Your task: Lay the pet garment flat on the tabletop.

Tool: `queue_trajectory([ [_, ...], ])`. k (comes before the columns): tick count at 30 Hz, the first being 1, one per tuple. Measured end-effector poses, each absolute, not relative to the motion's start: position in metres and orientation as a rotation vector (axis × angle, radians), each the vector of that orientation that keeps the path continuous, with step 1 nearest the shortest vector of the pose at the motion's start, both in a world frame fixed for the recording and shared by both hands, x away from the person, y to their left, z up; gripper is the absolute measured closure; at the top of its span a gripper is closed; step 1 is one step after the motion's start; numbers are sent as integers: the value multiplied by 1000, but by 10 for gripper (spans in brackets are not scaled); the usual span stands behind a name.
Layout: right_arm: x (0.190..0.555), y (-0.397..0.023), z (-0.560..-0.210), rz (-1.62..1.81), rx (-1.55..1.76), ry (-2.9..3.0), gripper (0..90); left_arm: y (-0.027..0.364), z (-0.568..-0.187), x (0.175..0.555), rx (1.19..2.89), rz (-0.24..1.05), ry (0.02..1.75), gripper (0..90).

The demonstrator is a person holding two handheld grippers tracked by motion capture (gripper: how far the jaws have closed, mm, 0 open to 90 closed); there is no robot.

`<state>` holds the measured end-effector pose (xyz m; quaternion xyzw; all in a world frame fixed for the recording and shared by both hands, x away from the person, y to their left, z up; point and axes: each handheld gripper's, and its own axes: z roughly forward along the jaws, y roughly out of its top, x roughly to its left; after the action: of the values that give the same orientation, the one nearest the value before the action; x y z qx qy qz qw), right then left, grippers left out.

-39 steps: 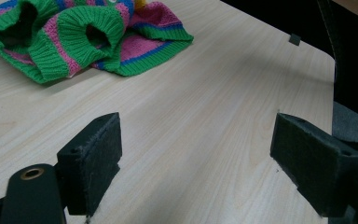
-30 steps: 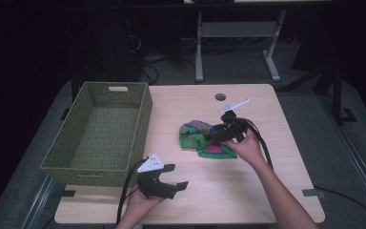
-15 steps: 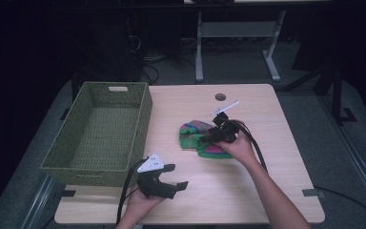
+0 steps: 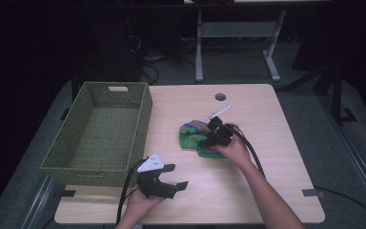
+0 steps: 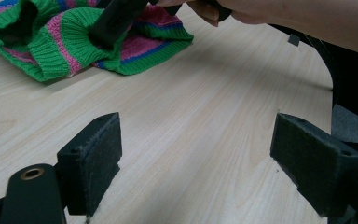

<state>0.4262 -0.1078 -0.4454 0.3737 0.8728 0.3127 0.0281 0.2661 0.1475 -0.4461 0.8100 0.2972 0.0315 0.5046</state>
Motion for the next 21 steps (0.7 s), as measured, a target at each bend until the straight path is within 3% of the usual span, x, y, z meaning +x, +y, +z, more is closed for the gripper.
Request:
queue_trajectory([
  [21, 414, -94, -453, 799, 1058, 2629, 515, 147, -446, 265, 1954, 78, 715, 163],
])
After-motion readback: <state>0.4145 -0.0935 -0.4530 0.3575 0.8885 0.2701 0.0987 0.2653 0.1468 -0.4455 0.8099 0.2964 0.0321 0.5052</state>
